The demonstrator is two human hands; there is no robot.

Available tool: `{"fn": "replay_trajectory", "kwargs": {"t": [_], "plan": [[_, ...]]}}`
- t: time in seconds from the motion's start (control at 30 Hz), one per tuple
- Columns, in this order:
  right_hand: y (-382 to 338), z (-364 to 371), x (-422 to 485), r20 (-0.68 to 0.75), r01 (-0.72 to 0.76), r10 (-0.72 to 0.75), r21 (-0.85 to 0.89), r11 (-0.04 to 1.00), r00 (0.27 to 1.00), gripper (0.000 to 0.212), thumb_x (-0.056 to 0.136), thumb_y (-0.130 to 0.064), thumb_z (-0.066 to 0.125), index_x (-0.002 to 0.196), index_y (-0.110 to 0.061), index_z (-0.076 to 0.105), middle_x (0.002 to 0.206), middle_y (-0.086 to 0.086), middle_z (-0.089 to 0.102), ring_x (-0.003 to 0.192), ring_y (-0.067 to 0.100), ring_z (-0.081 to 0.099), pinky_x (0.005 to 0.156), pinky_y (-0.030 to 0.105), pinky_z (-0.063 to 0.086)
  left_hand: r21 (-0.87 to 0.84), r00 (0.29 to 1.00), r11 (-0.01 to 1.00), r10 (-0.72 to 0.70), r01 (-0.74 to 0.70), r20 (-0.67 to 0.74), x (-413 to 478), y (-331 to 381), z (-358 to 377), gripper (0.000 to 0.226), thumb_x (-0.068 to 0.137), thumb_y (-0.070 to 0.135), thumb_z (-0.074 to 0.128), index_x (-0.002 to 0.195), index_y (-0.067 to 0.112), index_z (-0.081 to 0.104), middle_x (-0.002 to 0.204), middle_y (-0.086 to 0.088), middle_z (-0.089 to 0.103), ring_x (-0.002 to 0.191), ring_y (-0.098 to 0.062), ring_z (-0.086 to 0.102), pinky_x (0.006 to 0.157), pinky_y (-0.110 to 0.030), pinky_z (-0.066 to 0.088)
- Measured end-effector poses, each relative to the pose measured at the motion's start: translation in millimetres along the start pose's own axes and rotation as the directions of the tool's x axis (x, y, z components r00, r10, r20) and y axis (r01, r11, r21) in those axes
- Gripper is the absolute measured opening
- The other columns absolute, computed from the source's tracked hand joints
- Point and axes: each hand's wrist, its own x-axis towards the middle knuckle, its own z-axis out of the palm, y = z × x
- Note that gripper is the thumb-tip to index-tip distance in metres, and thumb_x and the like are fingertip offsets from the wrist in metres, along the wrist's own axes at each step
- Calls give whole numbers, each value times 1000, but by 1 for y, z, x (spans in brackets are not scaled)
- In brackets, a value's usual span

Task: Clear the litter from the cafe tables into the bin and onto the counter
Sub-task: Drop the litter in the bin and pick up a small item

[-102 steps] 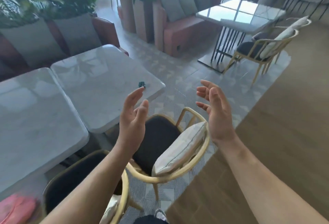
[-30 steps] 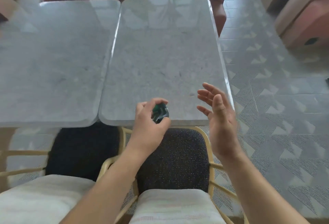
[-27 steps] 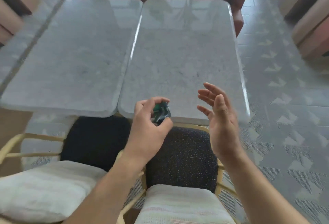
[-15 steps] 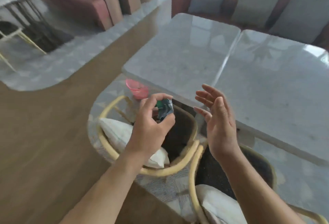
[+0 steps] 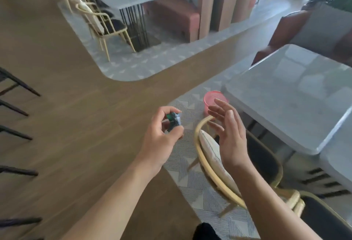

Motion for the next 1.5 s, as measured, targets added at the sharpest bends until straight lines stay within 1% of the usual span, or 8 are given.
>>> {"fn": "replay_trajectory", "kwargs": {"t": [0.1,0.27,0.37,0.5,0.7,0.9,1.13,1.5], "plan": [[9,29,24,40,-8,7,11,1000,999,42,99,-65,45,125,-45,70,130,1,69,127,24,64,109,50,51,-43,1000,999,-8,8,7,22,-7,-23,41,71,36,70,112,36,66,105,-6,64,89,-10,64,96,-58,57],[38,68,80,75,-20,19,21,1000,997,46,101,-61,42,131,-37,68,130,-1,70,128,23,64,109,50,52,-64,1000,998,14,-14,-13,83,-20,-48,36,78,33,70,114,37,66,105,-5,65,87,-6,65,87,-38,61],[57,90,127,99,-31,29,22,999,995,45,101,-62,41,130,-40,68,130,-2,70,129,21,64,111,54,50,-74,998,997,23,-27,-57,132,-27,-58,34,79,35,70,113,36,66,103,1,65,90,-6,64,86,-37,61],[72,113,200,122,-50,47,20,999,991,44,101,-63,41,129,-43,68,129,-4,70,129,20,64,111,59,49,-91,995,995,28,-37,-97,205,-23,-68,30,80,34,70,110,34,66,93,18,64,90,-3,65,89,-47,63],[78,131,295,129,-36,35,5,999,991,42,101,-63,41,127,-45,69,127,-3,70,126,19,64,109,59,50,-122,987,986,96,-112,-128,305,1,-71,22,87,31,71,107,36,67,93,22,65,94,-5,66,82,-33,62],[85,136,362,70,-16,16,8,1000,997,40,101,-62,42,127,-46,69,129,-4,71,128,19,64,105,49,53,-175,983,970,154,-170,-103,385,13,-68,17,92,22,68,105,34,67,87,25,65,92,-5,66,77,-28,60],[101,156,449,-35,-8,8,-11,1000,999,41,101,-60,43,126,-43,70,129,-5,71,129,18,64,99,37,50,-213,989,966,151,-149,-6,497,10,-74,16,94,23,67,104,35,68,86,22,67,86,0,69,81,-31,64],[117,232,592,-236,26,-41,-64,998,971,40,98,-62,44,124,-45,70,130,-5,70,128,19,64,101,40,53,-200,960,967,199,-159,199,688,27,-124,22,90,39,66,111,36,68,91,24,68,91,0,69,80,-30,63]]}}
